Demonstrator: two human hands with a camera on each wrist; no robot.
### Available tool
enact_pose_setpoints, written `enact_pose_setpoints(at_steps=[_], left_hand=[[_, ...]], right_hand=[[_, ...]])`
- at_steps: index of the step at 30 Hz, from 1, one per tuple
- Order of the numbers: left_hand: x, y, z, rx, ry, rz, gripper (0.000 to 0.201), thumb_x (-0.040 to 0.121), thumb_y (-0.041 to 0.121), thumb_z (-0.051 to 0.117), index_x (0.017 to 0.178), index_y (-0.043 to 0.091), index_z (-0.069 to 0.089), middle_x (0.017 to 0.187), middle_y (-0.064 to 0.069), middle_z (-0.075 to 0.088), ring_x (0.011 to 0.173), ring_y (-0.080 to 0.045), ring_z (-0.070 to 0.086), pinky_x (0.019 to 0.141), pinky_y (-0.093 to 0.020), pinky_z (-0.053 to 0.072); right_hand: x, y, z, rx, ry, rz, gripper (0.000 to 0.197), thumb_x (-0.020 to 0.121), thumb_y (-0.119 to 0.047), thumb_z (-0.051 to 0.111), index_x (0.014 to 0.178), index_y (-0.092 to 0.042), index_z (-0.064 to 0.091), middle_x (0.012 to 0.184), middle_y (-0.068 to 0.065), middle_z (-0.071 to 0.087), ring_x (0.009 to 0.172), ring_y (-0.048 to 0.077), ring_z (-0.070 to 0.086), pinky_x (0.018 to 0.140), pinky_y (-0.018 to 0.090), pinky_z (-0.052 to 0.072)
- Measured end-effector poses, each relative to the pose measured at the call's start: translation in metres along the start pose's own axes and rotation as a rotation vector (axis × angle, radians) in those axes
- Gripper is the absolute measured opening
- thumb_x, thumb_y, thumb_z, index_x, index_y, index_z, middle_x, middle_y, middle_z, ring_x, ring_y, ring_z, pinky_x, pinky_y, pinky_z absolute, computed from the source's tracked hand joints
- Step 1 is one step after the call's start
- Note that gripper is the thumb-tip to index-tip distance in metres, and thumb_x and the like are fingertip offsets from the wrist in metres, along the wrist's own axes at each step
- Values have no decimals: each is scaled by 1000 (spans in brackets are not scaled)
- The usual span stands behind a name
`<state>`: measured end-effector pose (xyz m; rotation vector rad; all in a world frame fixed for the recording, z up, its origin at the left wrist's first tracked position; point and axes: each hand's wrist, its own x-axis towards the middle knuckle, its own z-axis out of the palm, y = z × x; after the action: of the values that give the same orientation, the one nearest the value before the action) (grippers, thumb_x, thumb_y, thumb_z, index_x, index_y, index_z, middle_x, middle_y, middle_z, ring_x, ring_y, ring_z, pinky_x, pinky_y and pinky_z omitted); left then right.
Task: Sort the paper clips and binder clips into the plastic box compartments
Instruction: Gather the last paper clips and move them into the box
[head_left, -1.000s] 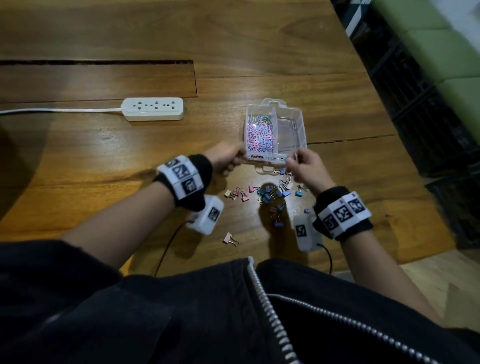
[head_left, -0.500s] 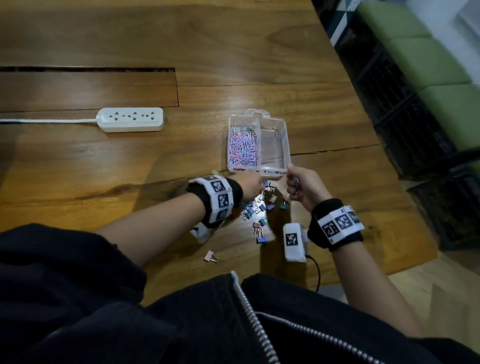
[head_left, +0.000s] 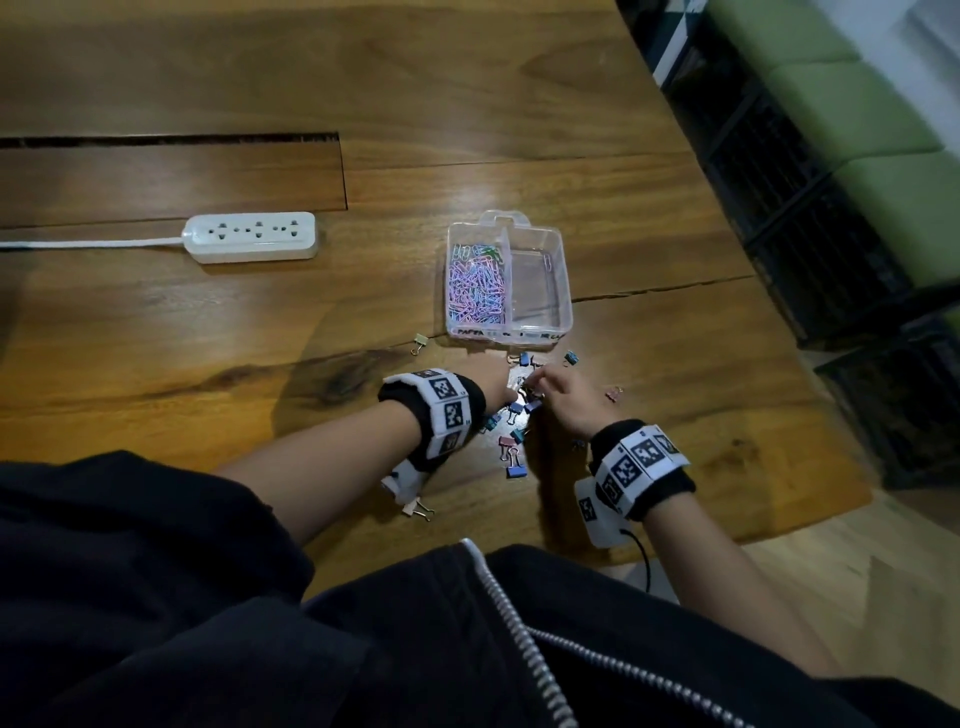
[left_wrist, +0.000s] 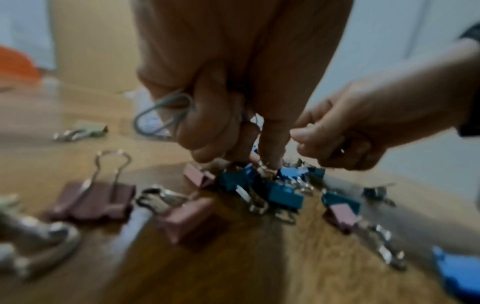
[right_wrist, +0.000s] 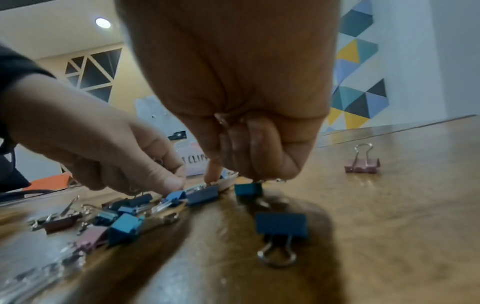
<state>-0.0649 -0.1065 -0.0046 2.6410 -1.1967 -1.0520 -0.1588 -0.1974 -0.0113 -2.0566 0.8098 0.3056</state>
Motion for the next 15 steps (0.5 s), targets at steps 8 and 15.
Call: enact_pose_setpoints(at_steps=[8,15], left_hand=[[6,7,-1,-103,67,27,23,86,27,61,81,5,58,95,-16,67,86,-29,64,67,-32,44],[5,2,-3,-104,-34,22,11,88,13,52,81,5,56,82,-10,58,77,-24,57,63,-29,49]], right_hand=[[-4,8,-6,29,-26,51,31,94,-11,38,70,-22,54,81,2,64,80,20,63,92,42,46],[-7,14,-15,80,9,99,27,94,-20,39,71,-19,54,82,-1,59,89,20,56,85,39,48]])
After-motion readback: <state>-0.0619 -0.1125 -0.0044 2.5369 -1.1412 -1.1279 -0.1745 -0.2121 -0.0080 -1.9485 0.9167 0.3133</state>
